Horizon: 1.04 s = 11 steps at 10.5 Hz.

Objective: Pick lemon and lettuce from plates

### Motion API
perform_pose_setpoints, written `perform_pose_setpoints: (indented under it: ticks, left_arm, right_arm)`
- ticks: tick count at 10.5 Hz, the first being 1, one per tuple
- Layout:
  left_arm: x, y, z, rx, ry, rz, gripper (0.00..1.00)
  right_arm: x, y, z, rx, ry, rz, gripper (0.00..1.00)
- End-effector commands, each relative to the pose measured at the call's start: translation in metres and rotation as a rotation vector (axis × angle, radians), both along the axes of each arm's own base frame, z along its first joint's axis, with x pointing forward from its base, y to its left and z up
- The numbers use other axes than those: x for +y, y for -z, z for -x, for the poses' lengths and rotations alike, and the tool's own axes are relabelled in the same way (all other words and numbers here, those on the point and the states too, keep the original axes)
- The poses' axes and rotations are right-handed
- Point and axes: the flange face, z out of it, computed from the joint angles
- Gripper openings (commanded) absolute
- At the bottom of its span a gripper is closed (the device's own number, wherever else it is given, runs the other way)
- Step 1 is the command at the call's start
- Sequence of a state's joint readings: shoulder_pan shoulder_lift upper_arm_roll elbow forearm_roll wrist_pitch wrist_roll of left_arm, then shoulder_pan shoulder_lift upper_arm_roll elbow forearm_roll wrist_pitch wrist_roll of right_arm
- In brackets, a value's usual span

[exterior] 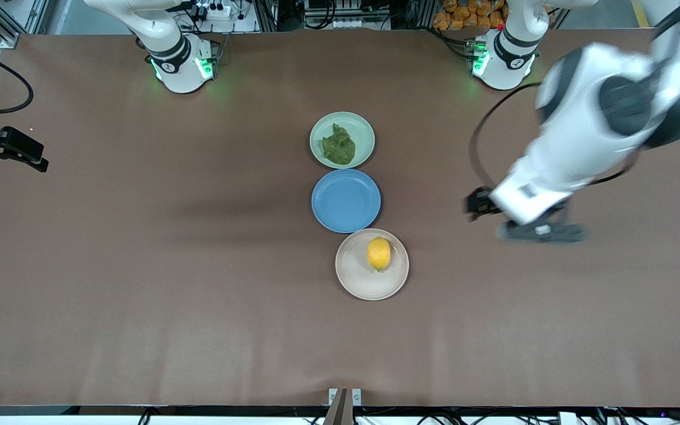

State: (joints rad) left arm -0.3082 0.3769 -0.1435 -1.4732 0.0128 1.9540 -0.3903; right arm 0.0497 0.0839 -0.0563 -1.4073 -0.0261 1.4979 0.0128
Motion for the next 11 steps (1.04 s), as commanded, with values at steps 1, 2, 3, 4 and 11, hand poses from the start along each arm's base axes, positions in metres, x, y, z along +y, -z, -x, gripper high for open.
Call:
perform_pose_setpoints:
  ticks: [1,2,3,4,11]
  left_arm:
    - [-0.051,0.065,-0.012,-0.009,-0.019,0.07,1.0]
    - [-0.08,0.092,-0.005,-0.013,-0.011,0.082,1.0]
    - [-0.092,0.117,-0.004,-0.011,-0.014,0.087,1.0]
    - [-0.103,0.138,-0.001,-0.003,-0.005,0.086,1.0]
    - [-0.146,0.239,0.025,0.043,-0.088,0.044,1.0]
  right_arm:
    - [0.002,-0.002,0.0,0.005,-0.012,-0.009,1.0]
    - [0.006,0.002,0.001,0.018,-0.023,-0.011,1.0]
    - [0.013,0.005,0.0,0.021,-0.036,-0.01,1.0]
    - [0.013,0.009,-0.002,0.03,-0.036,-0.01,1.0]
    - [0.062,0.054,-0.017,0.095,-0.085,-0.024,1.0]
